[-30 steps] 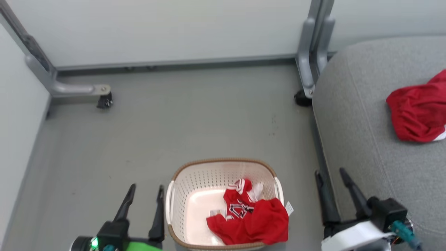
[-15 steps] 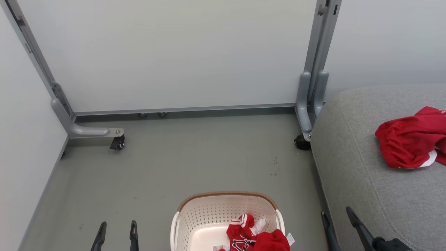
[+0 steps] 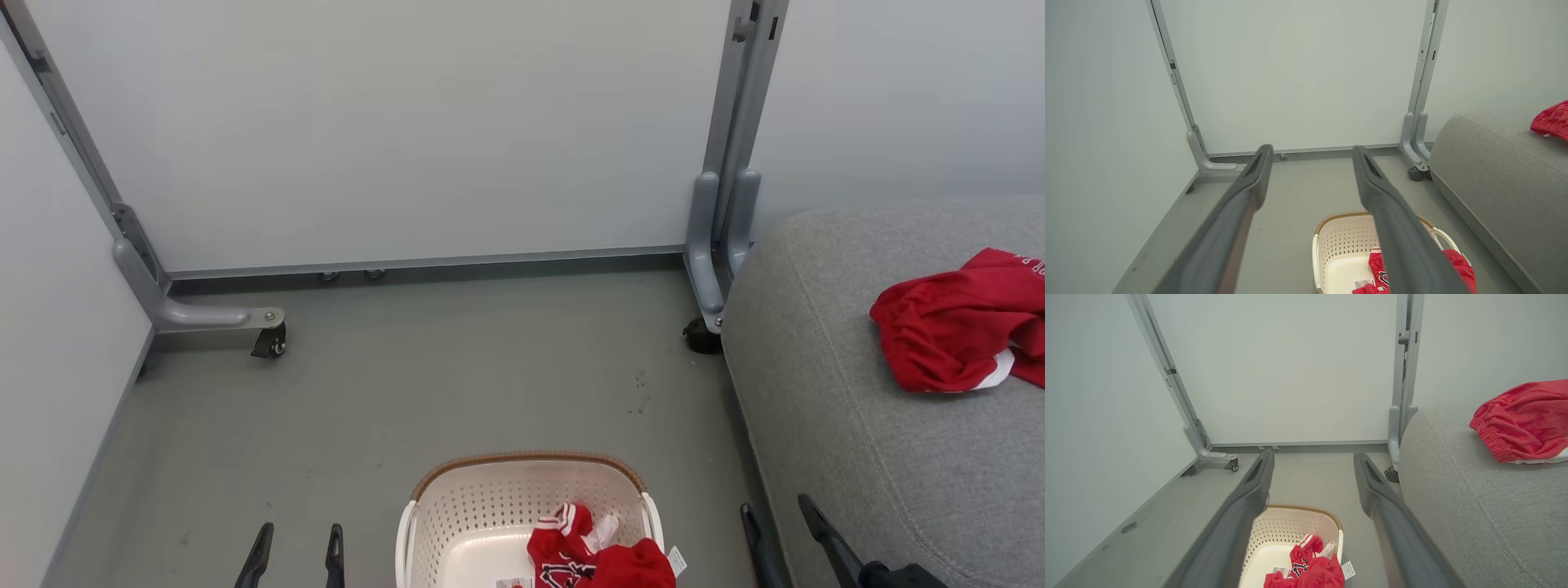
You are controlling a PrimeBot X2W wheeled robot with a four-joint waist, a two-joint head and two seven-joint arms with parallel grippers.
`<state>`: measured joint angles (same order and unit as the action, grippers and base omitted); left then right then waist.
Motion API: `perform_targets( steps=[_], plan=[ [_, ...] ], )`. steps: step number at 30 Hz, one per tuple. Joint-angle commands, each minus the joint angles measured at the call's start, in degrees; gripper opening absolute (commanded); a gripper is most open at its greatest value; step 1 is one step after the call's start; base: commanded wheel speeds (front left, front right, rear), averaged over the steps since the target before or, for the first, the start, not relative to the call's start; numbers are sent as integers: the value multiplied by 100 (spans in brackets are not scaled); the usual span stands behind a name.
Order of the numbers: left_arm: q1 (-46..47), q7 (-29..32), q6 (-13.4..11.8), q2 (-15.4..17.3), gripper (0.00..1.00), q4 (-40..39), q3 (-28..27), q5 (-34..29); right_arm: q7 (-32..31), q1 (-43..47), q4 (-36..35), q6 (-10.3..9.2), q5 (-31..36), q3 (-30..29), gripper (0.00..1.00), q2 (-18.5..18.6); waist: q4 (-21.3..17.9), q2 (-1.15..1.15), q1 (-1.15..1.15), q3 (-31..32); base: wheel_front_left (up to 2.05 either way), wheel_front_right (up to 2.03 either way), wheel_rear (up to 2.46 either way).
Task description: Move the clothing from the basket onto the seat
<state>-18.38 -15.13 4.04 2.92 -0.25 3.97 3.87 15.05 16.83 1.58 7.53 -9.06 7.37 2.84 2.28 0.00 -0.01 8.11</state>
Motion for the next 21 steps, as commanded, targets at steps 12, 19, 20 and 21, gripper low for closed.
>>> perform_targets(
  steps=[12, 19, 20, 21],
  plan=[
    [74, -3, -52, 2, 100, 100, 98, 70, 19, -14, 53, -8, -8, 45, 100, 11, -28, 0, 1, -13, 0, 0, 0],
    [126, -3, -73, 1, 100, 126, 159, 90, 19, -89, 36, -8, 1, 44, 100, 12, -59, 0, 1, -85, 0, 0, 0],
    [137, -3, -65, 1, 100, 144, 176, 100, 19, -83, 39, -8, 0, 33, 100, 12, -62, 0, 1, -102, 0, 0, 0],
    [154, -3, -59, 1, 100, 160, 205, 106, 18, -72, 44, -8, -2, 17, 100, 12, -63, 0, 1, -127, 0, 0, 0]
  ],
)
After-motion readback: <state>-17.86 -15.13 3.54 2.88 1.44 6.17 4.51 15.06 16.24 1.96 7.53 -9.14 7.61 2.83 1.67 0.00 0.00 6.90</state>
